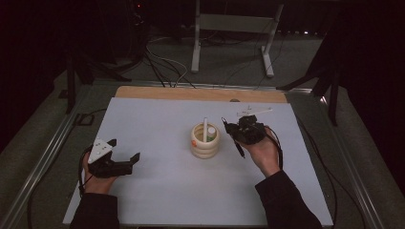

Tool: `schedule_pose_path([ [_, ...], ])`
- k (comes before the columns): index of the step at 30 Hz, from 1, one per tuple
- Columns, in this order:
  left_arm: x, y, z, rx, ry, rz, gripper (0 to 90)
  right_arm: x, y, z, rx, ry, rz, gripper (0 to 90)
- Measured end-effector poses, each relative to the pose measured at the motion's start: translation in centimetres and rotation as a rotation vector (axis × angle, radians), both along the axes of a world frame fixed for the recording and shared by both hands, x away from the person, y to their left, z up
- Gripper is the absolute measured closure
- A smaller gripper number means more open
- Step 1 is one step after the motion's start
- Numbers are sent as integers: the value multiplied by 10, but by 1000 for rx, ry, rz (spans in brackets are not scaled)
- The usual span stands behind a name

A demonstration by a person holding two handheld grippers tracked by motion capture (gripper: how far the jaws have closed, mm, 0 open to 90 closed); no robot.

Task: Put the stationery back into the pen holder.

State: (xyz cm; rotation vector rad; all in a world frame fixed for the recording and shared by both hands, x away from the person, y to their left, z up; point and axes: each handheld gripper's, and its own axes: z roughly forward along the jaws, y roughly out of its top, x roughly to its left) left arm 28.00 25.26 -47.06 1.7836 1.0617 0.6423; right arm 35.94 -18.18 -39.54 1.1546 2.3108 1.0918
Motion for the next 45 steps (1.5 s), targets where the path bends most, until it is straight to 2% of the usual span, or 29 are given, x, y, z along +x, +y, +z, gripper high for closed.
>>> schedule_pose_path([
  [21,0,0,0,-2,-1,1,2,1,-2,8,50,-64,-1,810],
  [30,0,0,0,-1,0,1,2,2,-3,10,67,-77,-8,810],
  [45,0,0,0,-3,-1,0,2,6,-4,15,123,-125,-23,810],
])
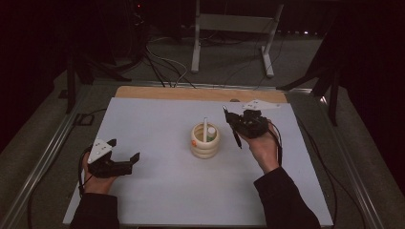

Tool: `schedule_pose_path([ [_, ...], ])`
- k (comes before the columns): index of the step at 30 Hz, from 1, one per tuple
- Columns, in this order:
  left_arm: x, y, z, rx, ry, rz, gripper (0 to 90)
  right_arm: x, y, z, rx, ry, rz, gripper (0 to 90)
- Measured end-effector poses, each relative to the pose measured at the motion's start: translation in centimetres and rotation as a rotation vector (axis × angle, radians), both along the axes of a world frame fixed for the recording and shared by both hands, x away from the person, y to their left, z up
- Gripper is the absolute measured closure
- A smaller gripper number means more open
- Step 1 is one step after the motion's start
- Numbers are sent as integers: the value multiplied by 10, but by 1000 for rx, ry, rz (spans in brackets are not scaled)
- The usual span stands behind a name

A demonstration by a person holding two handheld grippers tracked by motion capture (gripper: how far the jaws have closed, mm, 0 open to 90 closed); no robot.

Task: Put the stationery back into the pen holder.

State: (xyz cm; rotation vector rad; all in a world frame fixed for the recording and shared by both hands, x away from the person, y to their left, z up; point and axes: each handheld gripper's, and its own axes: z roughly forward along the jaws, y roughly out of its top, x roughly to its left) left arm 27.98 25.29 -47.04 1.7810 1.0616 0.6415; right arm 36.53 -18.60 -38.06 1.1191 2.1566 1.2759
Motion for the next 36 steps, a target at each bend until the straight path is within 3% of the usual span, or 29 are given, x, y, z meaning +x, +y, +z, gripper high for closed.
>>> schedule_pose_path([
  [36,0,1,0,-3,0,1,2,15,17,6,66,-89,-36,810],
])
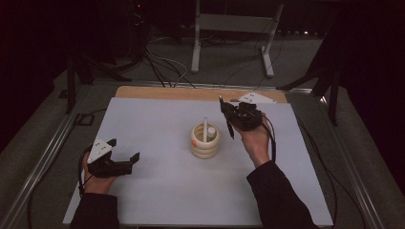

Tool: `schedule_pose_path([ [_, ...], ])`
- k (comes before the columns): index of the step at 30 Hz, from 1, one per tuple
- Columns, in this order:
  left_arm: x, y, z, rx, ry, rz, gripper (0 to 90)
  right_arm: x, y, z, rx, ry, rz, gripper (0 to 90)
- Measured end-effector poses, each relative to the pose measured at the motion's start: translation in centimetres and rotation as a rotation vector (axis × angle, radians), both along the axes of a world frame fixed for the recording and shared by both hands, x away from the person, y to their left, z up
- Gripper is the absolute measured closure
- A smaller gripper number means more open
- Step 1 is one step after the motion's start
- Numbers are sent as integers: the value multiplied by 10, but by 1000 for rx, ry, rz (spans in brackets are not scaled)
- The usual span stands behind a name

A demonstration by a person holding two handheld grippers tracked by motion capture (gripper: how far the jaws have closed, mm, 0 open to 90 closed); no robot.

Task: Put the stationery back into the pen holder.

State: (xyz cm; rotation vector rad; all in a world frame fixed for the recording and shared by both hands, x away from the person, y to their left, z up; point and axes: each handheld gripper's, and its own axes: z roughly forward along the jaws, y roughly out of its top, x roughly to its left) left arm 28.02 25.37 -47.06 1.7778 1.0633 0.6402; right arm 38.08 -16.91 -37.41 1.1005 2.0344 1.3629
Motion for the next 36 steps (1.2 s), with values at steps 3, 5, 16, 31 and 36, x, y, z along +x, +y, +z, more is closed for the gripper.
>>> schedule_pose_path([
  [3,0,0,0,0,1,0,2,1,2,0,8,-7,3,810],
  [5,0,0,0,0,1,0,2,2,4,0,9,-17,8,810],
  [16,0,0,0,1,1,-1,2,4,10,7,30,-48,11,810],
  [31,0,0,0,0,1,-1,2,9,27,10,30,-74,31,810],
  [36,0,0,0,-1,0,0,2,10,32,9,27,-78,37,810],
])
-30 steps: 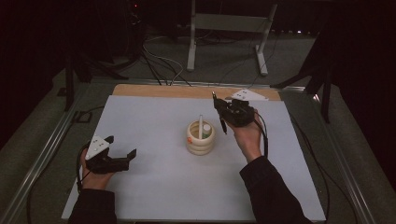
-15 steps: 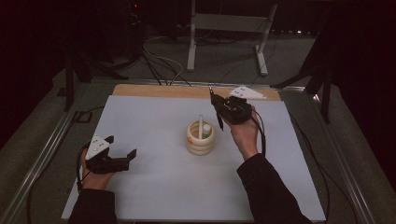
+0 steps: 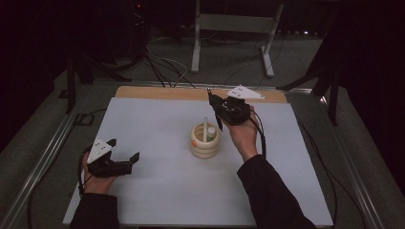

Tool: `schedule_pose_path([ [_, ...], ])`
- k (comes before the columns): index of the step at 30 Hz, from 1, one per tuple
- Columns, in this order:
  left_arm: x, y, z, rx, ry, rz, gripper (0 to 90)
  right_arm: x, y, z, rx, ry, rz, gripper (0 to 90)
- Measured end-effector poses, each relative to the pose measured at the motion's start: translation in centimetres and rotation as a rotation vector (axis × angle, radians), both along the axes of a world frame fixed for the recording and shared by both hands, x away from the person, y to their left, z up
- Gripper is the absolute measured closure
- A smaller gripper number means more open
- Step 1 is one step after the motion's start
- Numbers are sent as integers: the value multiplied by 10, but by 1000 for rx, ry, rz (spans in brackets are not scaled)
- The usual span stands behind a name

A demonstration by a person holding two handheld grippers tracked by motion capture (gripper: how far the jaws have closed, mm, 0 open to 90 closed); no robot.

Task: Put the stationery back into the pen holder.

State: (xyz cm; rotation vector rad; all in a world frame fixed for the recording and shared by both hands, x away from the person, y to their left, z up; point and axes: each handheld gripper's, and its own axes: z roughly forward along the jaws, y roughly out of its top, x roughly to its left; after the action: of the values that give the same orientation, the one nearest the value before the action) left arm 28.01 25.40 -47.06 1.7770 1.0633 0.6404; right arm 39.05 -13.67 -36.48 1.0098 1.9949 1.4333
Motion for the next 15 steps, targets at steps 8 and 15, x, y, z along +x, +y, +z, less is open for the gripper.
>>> schedule_pose_path([
  [8,0,0,0,-3,-1,1,2,2,6,-4,5,3,6,809],
  [15,0,1,0,-2,-1,1,2,3,13,-8,11,6,12,809],
])
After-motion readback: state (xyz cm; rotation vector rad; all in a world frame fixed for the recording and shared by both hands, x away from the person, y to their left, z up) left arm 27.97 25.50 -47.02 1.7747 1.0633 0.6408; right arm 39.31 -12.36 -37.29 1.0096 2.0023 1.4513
